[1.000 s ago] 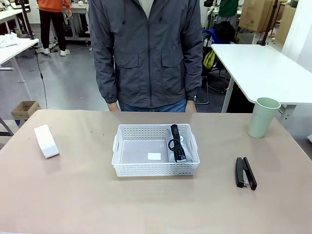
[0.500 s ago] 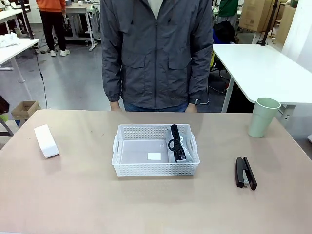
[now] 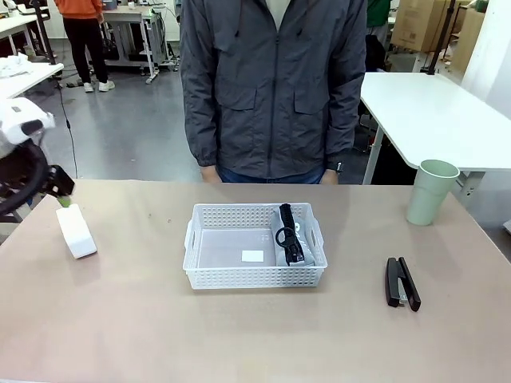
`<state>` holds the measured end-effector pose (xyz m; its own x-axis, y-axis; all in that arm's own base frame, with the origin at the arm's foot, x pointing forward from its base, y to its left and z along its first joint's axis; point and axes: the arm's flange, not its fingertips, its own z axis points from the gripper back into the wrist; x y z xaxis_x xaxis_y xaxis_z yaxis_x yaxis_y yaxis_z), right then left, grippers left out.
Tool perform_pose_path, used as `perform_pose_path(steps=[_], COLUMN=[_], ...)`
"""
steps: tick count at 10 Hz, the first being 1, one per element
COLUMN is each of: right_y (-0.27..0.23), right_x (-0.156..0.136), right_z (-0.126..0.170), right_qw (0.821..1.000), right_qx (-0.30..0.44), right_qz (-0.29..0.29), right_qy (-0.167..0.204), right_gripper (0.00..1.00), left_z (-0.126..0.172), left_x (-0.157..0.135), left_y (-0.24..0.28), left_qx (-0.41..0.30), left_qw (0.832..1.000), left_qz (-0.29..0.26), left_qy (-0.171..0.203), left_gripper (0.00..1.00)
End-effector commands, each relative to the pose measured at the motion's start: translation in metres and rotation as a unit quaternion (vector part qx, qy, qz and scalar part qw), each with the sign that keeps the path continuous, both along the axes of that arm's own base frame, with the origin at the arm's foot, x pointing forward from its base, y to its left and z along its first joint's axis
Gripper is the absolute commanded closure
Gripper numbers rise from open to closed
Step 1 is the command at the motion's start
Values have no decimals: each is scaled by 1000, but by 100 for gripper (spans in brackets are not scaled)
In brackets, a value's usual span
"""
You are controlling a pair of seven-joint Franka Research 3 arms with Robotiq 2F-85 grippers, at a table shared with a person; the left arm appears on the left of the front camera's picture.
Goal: Efficiently arrange items inside the basket to fit them all.
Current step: Pick up the Digital clock and place it inside the Organizing basket.
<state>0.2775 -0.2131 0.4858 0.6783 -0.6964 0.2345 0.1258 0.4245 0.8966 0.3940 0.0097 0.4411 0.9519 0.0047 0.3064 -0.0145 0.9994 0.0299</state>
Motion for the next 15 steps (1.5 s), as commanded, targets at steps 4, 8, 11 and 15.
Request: perform_pose_path(steps=[4, 8, 11, 15], right_y=[-2, -2, -2, -2], right_x=[2, 2, 2, 2], right_z=[1, 1, 1, 1], right_qw=[1000, 1000, 1000, 1000], right_qx=[5, 5, 5, 5], right_qz=[1, 1, 1, 1], right_qy=[-12, -12, -12, -12], right_gripper=[0, 0, 0, 0], left_z=[-8, -17, -19, -22], left_x=[-4, -1, 7, 33], left_y=[9, -3, -11, -12], left_qx=[-47, -7, -40, -114], left_qw=[998, 999, 998, 963], left_qz=[-20, -32, 6, 240], left_qy=[34, 37, 53, 34], left_gripper=[0, 0, 0, 0])
